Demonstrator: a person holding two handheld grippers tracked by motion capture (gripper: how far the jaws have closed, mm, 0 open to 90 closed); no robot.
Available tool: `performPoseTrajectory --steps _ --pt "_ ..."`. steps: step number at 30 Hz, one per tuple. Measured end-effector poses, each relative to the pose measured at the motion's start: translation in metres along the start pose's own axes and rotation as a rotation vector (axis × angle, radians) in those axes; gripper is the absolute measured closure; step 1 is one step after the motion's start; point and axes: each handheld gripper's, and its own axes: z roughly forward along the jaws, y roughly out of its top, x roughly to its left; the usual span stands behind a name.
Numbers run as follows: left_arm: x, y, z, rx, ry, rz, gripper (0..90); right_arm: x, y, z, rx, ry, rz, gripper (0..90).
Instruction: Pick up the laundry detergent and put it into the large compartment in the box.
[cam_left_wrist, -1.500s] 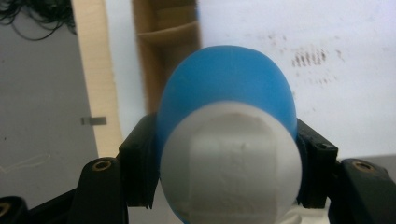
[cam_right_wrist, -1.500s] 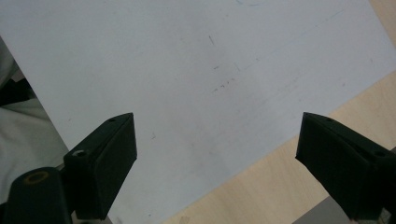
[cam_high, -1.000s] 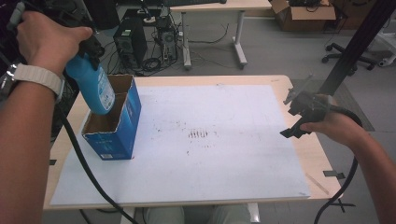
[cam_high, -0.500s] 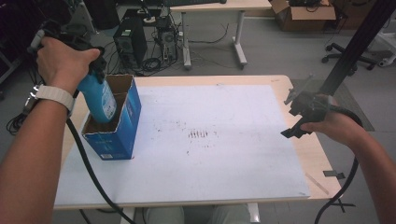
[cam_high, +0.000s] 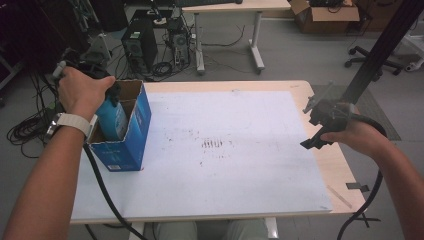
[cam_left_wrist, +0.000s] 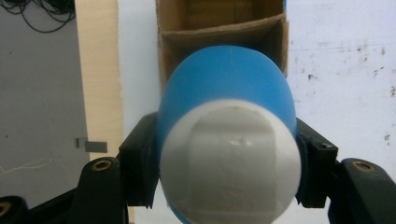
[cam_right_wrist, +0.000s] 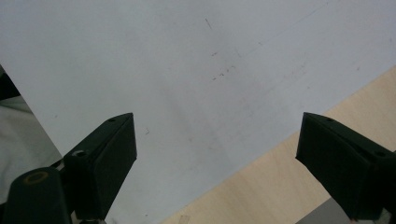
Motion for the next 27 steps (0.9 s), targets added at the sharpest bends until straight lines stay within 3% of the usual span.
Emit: performPoseTrajectory --steps 8,27 --pt "-0.002 -0.004 0.028 -0.01 0.001 0.015 37.7 0.0 0.001 0.003 0.002 0.003 0.003 12.1" --pt "-0.01 -0.011 0.066 0.015 0.019 0.055 37.7 0.0 0.001 0.005 0.009 0.005 0.007 12.1"
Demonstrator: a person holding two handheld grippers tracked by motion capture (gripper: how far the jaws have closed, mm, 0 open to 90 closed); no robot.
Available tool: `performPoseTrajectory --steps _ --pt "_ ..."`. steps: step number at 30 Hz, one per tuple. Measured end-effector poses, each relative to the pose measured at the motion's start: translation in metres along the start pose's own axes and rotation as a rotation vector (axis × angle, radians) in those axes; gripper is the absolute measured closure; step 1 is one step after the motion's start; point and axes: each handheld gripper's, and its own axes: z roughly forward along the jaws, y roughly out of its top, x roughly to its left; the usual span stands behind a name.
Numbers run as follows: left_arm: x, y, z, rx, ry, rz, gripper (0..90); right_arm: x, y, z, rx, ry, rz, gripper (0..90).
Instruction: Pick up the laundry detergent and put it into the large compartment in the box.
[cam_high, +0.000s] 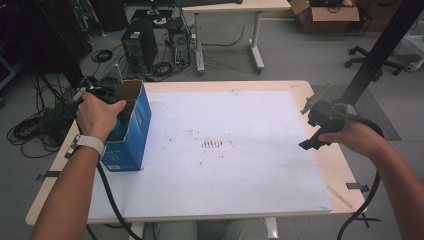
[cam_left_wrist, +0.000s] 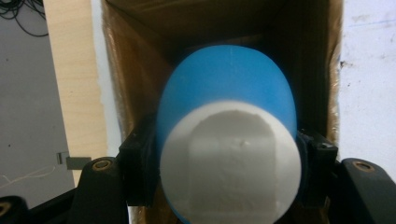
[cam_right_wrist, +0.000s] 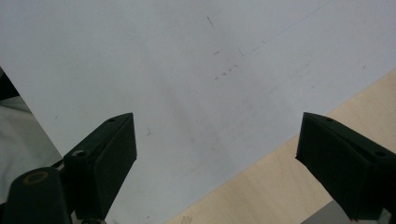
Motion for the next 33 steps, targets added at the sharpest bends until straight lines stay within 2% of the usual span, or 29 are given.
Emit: performPoseTrajectory --steps 8,25,33 --pt "-0.002 -0.002 0.012 0.011 0.001 0.011 37.7 0.0 0.0 0.001 0.001 0.003 0.002 12.1" --pt "-0.001 -0.002 0.013 0.006 -0.002 0.012 37.2 0.001 -0.002 0.001 0.001 0.004 0.003 12.1" --pt "0.003 -0.004 0.008 -0.011 0.0 0.019 31.1 0.003 -0.002 0.001 -0.001 0.011 0.0 12.1"
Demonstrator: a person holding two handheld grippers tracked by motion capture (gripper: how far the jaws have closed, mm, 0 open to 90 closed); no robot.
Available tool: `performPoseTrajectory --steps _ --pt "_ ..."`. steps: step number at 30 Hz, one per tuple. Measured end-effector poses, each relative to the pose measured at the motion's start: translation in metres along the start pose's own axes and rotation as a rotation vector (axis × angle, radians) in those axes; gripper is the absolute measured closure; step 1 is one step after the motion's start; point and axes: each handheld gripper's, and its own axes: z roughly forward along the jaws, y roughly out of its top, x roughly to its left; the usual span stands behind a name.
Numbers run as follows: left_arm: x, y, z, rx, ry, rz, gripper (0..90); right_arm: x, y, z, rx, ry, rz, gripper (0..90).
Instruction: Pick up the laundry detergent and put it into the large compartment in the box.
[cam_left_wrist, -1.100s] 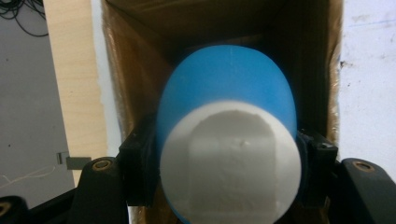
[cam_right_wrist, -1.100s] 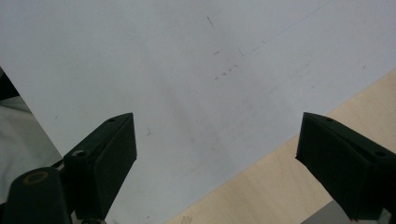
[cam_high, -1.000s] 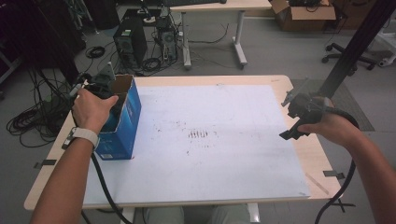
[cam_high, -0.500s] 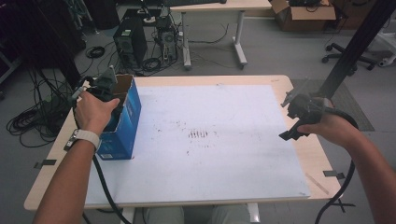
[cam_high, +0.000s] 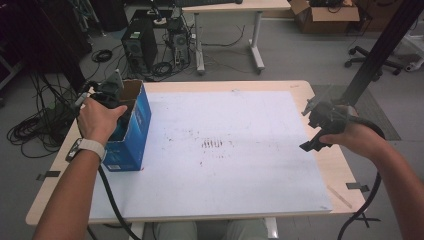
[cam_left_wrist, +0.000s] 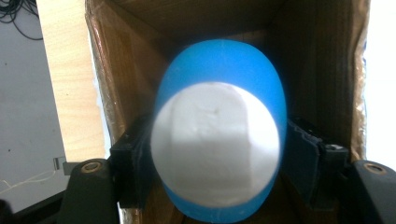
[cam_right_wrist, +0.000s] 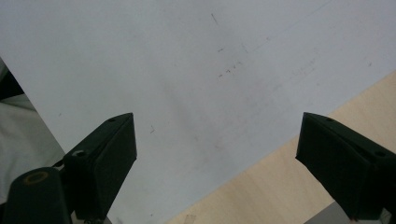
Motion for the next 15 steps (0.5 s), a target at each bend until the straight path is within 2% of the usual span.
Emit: performPoseTrajectory --steps 9,15 --pt "0.002 0.001 -0.02 -0.044 0.027 -0.013 26.7 0.003 0.001 -0.003 0.001 0.0 -0.009 12.1" --pt "0.003 0.001 -0.033 -0.07 0.018 0.0 26.1 0.005 -0.001 -0.006 -0.001 -0.003 -0.005 12.1"
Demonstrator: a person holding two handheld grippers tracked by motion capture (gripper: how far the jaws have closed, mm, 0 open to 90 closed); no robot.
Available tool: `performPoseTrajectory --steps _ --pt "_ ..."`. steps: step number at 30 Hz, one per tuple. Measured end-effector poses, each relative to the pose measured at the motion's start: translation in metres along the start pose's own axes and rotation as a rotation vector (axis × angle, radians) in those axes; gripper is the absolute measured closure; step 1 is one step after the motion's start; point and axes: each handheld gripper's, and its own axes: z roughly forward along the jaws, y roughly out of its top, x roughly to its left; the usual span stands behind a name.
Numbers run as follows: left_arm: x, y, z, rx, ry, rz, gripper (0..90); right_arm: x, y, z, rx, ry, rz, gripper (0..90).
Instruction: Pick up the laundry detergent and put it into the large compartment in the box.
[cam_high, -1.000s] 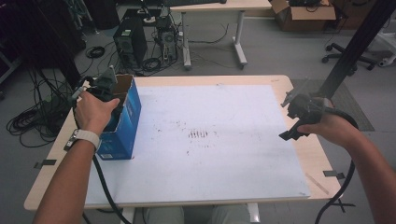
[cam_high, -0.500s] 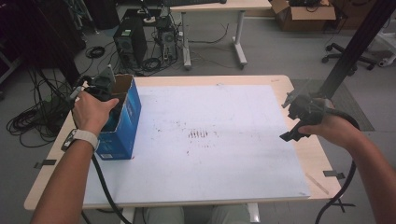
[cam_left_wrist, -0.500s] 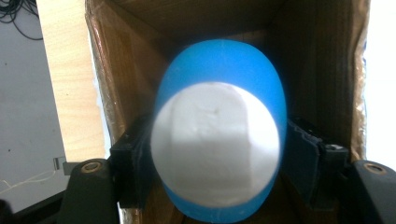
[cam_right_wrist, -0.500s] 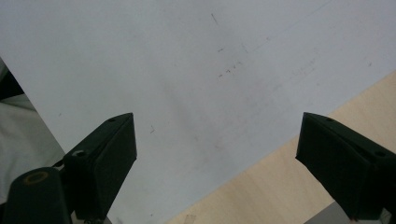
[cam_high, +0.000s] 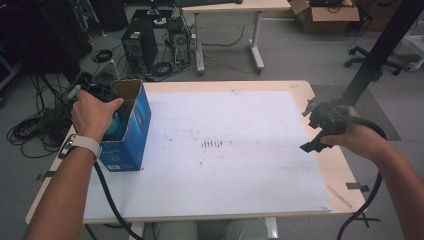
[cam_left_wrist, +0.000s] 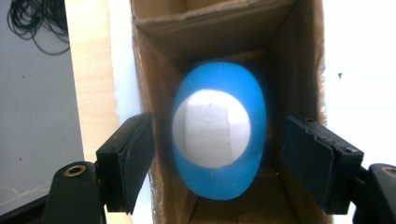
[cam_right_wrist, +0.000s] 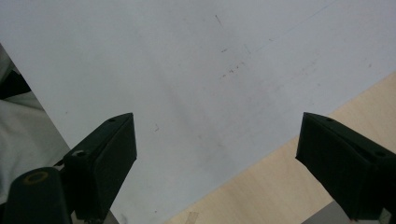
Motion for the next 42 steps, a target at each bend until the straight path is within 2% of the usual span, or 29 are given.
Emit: performPoseTrajectory --steps 8,12,17,25,30,31,38,42 --pt "-0.003 -0.001 -0.02 -0.039 -0.026 0.015 26.1 0.002 -0.001 -0.004 -0.003 -0.005 -0.002 12.1" --pt "-0.008 -0.002 -0.034 -0.065 -0.025 0.046 26.0 0.002 -0.001 -0.006 -0.006 -0.008 -0.003 12.2" --pt "-0.017 -0.003 -0.055 -0.103 -0.051 0.087 26.0 0.003 0.0 -0.007 -0.01 -0.011 -0.003 12.2" --pt "-0.033 -0.008 -0.078 -0.14 -0.085 0.15 25.8 0.004 0.0 -0.01 -0.013 -0.015 -0.005 12.2" --pt "-0.047 -0.013 -0.093 -0.161 -0.116 0.214 25.3 0.005 0.001 -0.011 -0.015 -0.016 -0.006 12.2" --pt "-0.047 -0.013 -0.093 -0.161 -0.116 0.214 25.2 0.005 0.001 -0.011 -0.015 -0.016 -0.006 12.2" --pt "-0.062 -0.019 -0.104 -0.177 -0.147 0.282 23.5 0.006 0.002 -0.01 -0.013 -0.015 -0.007 12.2" --pt "-0.07 -0.022 -0.107 -0.175 -0.162 0.305 17.2 0.006 0.003 -0.01 -0.012 -0.014 -0.008 12.2"
